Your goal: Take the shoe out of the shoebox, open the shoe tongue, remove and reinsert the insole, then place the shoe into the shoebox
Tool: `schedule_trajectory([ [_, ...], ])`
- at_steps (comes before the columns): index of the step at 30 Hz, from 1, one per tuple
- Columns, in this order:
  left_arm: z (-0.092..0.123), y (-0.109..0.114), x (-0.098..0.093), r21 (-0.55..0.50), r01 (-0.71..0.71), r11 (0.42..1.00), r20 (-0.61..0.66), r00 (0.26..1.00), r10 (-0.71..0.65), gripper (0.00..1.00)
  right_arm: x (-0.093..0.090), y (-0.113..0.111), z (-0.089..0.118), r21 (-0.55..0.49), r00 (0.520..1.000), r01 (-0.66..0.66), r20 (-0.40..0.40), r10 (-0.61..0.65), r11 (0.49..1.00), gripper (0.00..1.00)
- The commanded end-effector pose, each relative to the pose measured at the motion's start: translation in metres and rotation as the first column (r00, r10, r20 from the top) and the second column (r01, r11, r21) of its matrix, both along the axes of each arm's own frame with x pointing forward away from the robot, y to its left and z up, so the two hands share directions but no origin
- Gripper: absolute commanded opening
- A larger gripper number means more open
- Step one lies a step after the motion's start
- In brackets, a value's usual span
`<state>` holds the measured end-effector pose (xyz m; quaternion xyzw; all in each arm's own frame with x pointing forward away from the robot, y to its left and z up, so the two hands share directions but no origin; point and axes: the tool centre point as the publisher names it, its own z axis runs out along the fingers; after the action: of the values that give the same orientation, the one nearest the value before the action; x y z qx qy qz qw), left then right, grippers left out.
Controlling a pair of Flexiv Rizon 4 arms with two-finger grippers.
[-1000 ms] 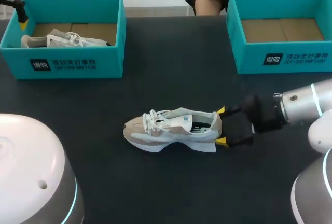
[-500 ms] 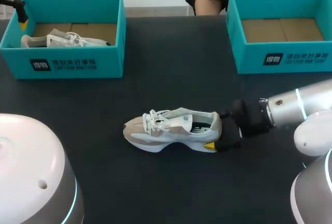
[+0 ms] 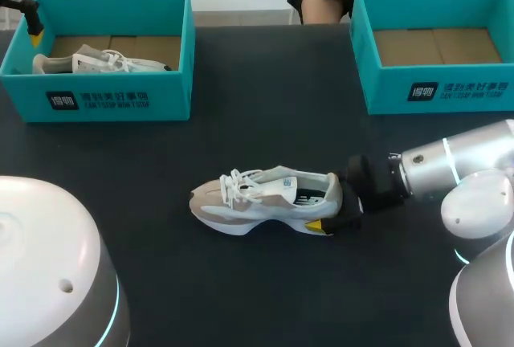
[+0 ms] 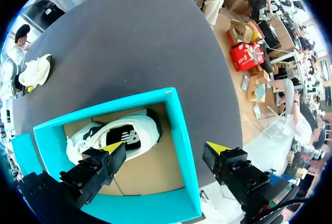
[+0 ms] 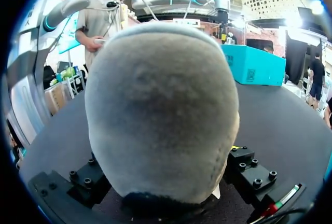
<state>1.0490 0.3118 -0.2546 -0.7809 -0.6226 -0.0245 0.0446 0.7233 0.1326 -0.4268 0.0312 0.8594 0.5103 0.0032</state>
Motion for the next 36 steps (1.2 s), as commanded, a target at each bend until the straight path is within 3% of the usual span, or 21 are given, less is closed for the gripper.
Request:
schedule_trajectory([
  [1, 0.0, 0.0, 0.0, 0.001, 0.001, 1.0, 0.0, 1.0, -0.001, 1.0, 0.003, 0.006, -0.006, -0.007, 1.0, 0.003, -0.001, -0.003, 1.0, 0.0],
  [27, 0.003, -0.004, -0.002, 0.015, -0.04, 0.999, 0.004, 0.999, 0.04, 1.0, 0.003, 0.006, -0.006, -0.007, 1.0, 0.003, -0.001, -0.003, 1.0, 0.0],
  [31, 0.021, -0.026, -0.022, 0.101, -0.368, 0.924, 0.042, 0.93, 0.365, 1.0, 0.003, 0.006, -0.006, -0.007, 1.0, 0.003, -0.001, -0.003, 1.0, 0.0],
  [32, 0.026, -0.032, -0.025, 0.1, -0.509, 0.855, -0.028, 0.857, 0.514, 1.0, 0.003, 0.006, -0.006, -0.007, 1.0, 0.003, -0.001, -0.003, 1.0, 0.0],
  [33, 0.029, -0.035, -0.026, 0.133, -0.61, 0.781, 0.027, 0.79, 0.613, 1.0, 0.003, 0.006, -0.006, -0.007, 1.0, 0.003, -0.001, -0.003, 1.0, 0.0],
  [34, 0.031, -0.039, -0.029, 0.126, -0.674, 0.728, -0.014, 0.732, 0.681, 1.0, 0.003, 0.006, -0.006, -0.007, 1.0, 0.003, -0.001, -0.003, 1.0, 0.0],
  [35, 0.034, -0.042, -0.034, 0.099, -0.733, 0.673, 0.054, 0.679, 0.732, 1.0, 0.003, 0.006, -0.006, -0.007, 1.0, 0.003, -0.001, -0.003, 1.0, 0.0],
  [36, 0.036, -0.046, -0.038, 0.105, -0.769, 0.63, 0.029, 0.636, 0.771, 1.0, 0.003, 0.006, -0.006, -0.007, 1.0, 0.003, -0.001, -0.003, 1.0, 0.0],
])
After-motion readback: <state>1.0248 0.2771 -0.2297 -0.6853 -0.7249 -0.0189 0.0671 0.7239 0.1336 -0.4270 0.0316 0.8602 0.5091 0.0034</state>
